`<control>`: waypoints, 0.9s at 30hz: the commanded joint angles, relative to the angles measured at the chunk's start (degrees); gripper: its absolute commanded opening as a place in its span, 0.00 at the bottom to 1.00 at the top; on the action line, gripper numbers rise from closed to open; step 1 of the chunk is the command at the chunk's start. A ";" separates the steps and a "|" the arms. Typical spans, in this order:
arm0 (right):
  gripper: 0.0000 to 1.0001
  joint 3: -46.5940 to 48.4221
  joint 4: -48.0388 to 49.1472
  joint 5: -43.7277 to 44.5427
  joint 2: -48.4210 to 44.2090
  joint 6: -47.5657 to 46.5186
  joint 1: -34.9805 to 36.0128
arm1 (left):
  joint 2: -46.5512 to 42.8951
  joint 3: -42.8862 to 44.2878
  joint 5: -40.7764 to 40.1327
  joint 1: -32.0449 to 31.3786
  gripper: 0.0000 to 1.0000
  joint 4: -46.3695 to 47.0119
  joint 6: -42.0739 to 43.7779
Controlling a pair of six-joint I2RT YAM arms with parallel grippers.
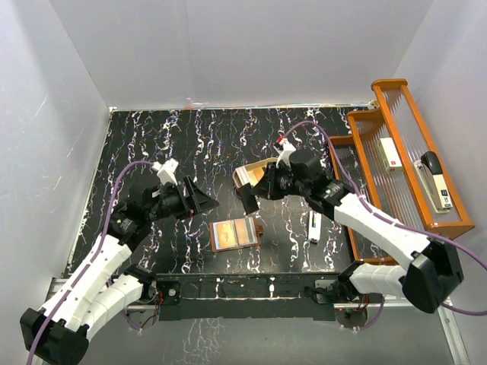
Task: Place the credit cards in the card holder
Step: Pick up the credit card from the storage box.
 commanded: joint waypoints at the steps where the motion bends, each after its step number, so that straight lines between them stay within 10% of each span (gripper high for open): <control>1: 0.00 -5.71 16.91 -9.97 -6.33 10.73 1.18 | -1.51 -3.12 6.80 -0.23 0.62 12.13 -8.14; 27: 0.00 -16.51 41.86 -14.38 -10.28 32.97 2.36 | -4.08 -13.40 14.34 -0.23 0.37 39.13 -27.39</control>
